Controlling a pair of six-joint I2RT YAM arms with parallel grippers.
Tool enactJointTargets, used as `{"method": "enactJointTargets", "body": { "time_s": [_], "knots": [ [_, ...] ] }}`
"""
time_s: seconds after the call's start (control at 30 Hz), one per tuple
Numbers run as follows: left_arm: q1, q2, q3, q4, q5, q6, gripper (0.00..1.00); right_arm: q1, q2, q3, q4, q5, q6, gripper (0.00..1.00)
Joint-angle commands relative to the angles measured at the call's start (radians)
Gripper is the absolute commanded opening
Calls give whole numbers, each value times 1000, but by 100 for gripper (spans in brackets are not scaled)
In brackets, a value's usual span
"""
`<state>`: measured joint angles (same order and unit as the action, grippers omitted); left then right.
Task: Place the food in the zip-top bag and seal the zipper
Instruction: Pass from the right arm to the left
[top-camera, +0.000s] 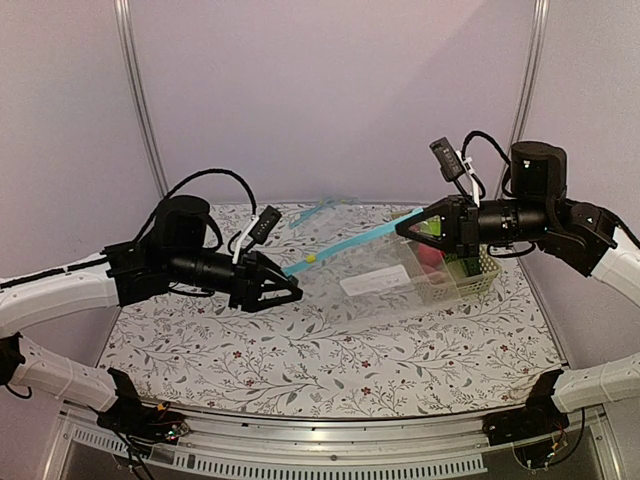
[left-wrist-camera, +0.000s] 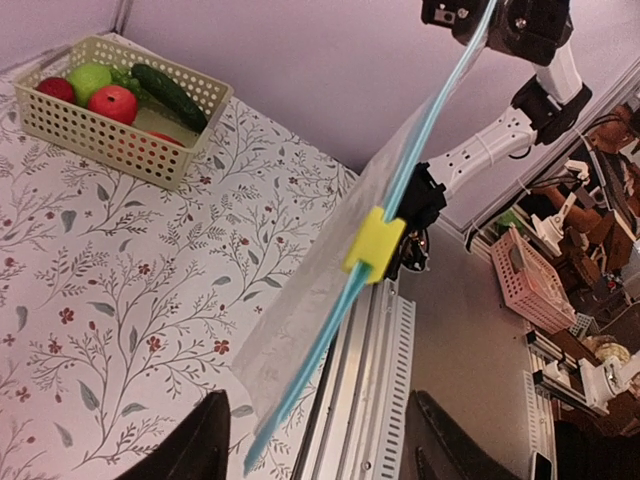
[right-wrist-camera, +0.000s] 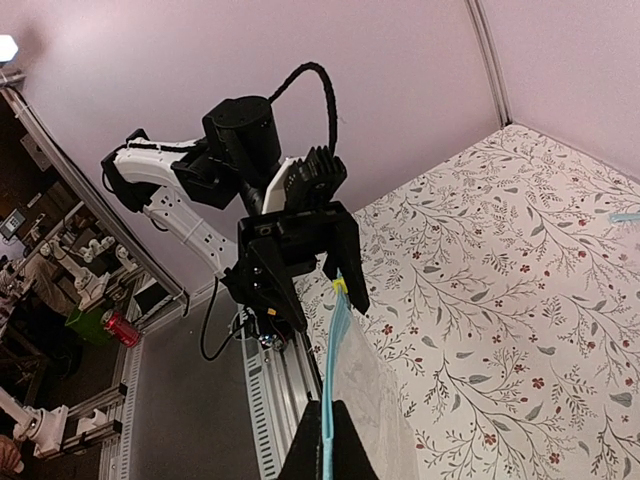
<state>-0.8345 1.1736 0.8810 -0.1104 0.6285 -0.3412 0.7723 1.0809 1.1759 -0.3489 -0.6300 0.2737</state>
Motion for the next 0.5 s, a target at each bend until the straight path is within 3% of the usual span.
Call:
{"method": "enactJointTargets", "body": {
  "time_s": [0.0, 0.13, 0.43, 0.47],
  "knots": [
    [8, 17, 29, 11, 30, 11, 56, 3, -15, -21, 26, -5, 27, 0],
    [9, 16, 33, 21, 31, 15, 47, 4, -16, -34, 28, -2, 40, 0],
    [11, 5, 36, 3, 32, 23, 1, 3, -17, -52, 27, 29, 47, 0],
    [11, 5, 38, -3, 34, 26, 0, 3, -16, -53, 24, 40, 47, 0]
  ]
}}
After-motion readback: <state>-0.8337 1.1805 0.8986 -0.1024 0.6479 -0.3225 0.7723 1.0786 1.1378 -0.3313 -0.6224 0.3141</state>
